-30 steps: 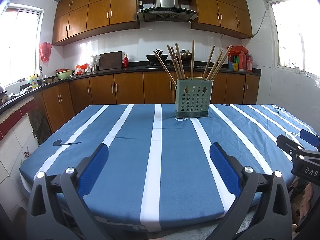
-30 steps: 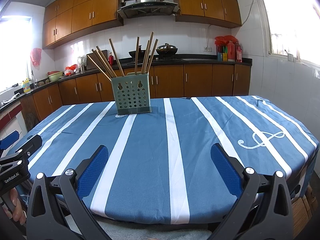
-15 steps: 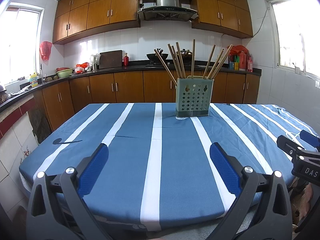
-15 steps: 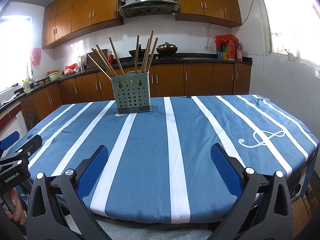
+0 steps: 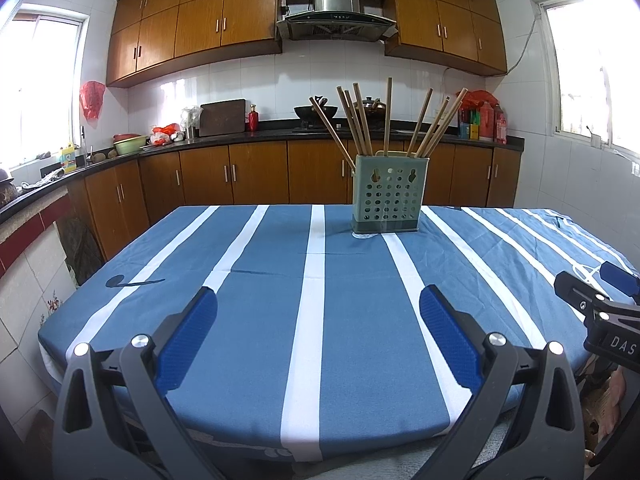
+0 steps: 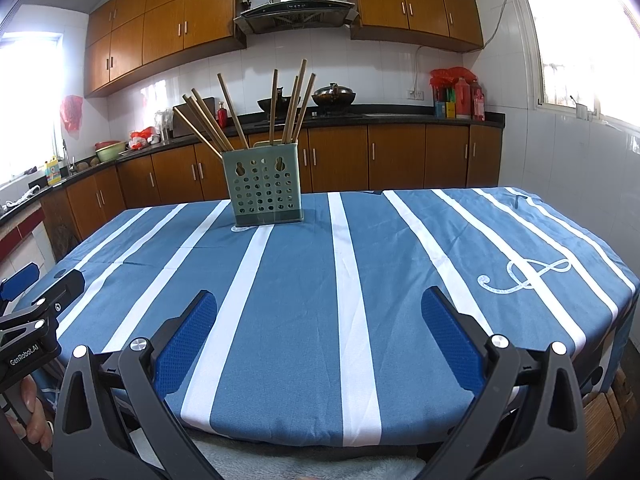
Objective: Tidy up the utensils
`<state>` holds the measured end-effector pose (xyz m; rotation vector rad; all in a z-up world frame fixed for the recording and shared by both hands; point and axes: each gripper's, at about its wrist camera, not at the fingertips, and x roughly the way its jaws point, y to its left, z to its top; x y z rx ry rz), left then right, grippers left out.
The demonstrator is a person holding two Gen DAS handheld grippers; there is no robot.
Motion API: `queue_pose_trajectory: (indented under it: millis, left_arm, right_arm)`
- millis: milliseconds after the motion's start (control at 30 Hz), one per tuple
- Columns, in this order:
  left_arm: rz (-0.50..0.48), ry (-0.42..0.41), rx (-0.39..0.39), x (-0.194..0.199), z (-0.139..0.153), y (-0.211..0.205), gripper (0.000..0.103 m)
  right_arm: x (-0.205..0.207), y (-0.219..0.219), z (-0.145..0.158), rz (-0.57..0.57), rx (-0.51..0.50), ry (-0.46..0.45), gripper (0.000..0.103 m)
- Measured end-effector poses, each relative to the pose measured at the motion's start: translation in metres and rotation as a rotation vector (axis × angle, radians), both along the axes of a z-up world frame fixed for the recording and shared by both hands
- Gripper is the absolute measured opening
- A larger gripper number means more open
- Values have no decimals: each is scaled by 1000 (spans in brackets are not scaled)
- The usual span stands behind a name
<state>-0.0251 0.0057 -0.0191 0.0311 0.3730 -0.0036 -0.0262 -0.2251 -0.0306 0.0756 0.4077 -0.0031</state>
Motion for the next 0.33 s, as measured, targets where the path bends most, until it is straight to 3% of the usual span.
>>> queue_pose_trajectory:
  millis: [333]
  left_arm:
    - [1,14,-3,2,-2,-1,99]
  right_arm:
    - [0,1,0,-1,1,1,101]
